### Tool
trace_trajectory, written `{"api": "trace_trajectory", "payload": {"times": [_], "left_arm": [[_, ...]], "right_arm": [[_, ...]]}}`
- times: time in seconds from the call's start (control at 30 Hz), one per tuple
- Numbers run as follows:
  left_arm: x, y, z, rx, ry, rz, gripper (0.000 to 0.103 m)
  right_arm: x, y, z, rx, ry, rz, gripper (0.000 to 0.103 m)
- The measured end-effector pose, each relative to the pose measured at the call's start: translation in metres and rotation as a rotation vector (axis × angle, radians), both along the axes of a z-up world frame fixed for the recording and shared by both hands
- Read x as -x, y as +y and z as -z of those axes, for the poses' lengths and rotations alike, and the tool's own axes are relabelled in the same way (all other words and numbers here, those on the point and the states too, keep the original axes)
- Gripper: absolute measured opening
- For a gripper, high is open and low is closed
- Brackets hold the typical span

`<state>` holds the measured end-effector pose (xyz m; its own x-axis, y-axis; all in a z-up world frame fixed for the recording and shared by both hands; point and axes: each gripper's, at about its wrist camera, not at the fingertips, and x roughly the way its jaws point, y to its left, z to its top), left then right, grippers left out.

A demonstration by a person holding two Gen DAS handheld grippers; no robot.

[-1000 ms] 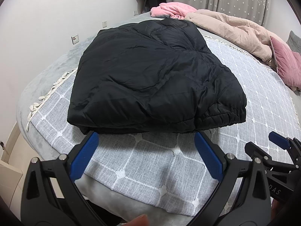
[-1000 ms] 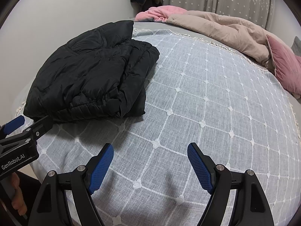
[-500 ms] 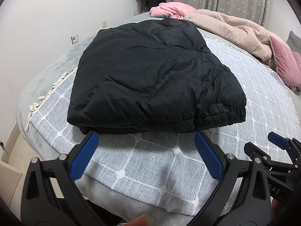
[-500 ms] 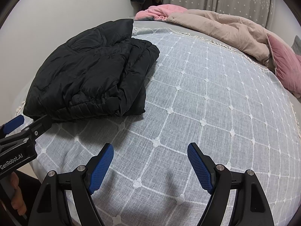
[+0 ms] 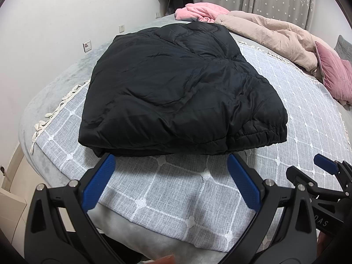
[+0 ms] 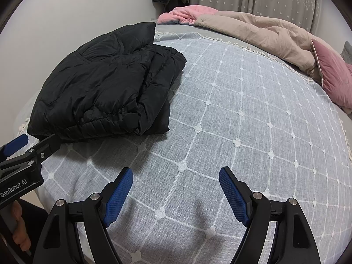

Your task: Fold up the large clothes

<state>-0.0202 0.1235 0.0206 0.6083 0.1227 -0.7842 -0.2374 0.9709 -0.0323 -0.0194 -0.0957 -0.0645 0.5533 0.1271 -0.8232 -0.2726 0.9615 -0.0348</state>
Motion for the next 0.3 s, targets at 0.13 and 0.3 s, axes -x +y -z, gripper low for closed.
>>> {"api": "trace_trajectory", "payload": {"times": [0.13,0.3], "left_arm": [[-0.0002,-0.0026,-0.0007,-0.003,-0.001,0.009,0.101],[-0.0018,-0.0084,-0.0037,0.0,-0.011,0.035,0.101]], "right_arm": [[0.0005,-0.0021,-0.0006,-0.001,0.001,0.002,0.082],[0.0007,-0.0035,-0.0022,-0.009,0.002,0.0,0.082]]}}
